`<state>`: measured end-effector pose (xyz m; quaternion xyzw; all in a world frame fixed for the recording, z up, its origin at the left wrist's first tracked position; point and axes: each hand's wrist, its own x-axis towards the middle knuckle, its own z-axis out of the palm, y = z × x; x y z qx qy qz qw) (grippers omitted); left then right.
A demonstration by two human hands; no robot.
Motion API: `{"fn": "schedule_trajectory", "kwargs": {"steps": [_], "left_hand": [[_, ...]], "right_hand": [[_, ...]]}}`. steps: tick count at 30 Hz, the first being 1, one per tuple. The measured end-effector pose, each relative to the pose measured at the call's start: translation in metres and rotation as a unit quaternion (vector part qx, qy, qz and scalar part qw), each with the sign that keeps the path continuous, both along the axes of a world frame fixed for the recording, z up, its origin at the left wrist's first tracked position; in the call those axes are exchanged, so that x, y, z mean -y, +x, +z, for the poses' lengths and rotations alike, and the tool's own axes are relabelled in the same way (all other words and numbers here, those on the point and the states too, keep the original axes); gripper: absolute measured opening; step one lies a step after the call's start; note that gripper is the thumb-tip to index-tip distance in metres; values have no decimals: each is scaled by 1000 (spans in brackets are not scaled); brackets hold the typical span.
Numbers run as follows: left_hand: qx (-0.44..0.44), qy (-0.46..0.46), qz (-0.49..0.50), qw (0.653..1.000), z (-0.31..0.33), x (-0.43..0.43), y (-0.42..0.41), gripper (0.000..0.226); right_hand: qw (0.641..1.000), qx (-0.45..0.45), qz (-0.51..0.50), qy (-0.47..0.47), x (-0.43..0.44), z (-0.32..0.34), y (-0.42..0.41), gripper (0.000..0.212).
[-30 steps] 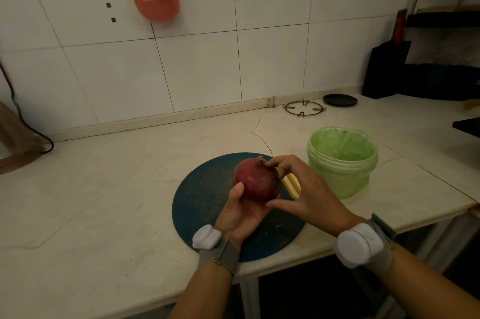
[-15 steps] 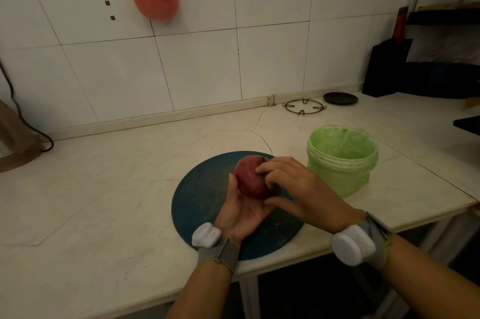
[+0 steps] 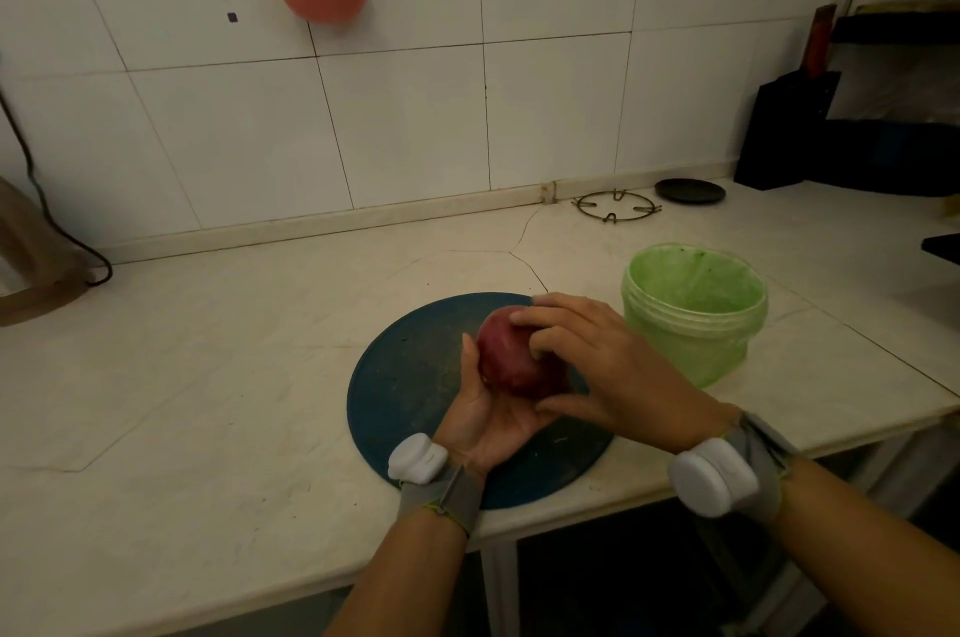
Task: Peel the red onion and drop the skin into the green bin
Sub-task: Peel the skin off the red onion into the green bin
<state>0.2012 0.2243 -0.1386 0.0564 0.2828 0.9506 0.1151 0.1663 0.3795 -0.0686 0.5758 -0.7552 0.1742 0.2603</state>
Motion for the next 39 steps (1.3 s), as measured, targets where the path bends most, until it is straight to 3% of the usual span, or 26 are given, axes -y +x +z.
{"fn": "schedule_trajectory", "kwargs": {"steps": [11, 20, 24, 27, 31, 34, 39], "left_hand": [[60, -5, -26, 998, 3, 1, -4, 85], [103, 62, 32, 992, 14, -2, 0, 89], [96, 91, 32, 991, 15, -2, 1, 83], [77, 83, 4, 994, 17, -3, 3, 93], [53, 79, 6, 995, 15, -3, 2, 96], [56, 60, 13, 997, 15, -3, 0, 93], [65, 54, 31, 996, 11, -3, -1, 87]], "right_hand": [[994, 104, 19, -28, 6, 5, -3, 47], [965, 222, -6, -139, 7, 6, -10, 28], [961, 241, -16, -136, 8, 7, -12, 25], [948, 271, -54, -156, 10, 9, -13, 23], [939, 319, -88, -92, 12, 14, -11, 42], [951, 283, -119, -29, 12, 18, -9, 58], [963, 228, -142, 25, 13, 25, -7, 61]]}}
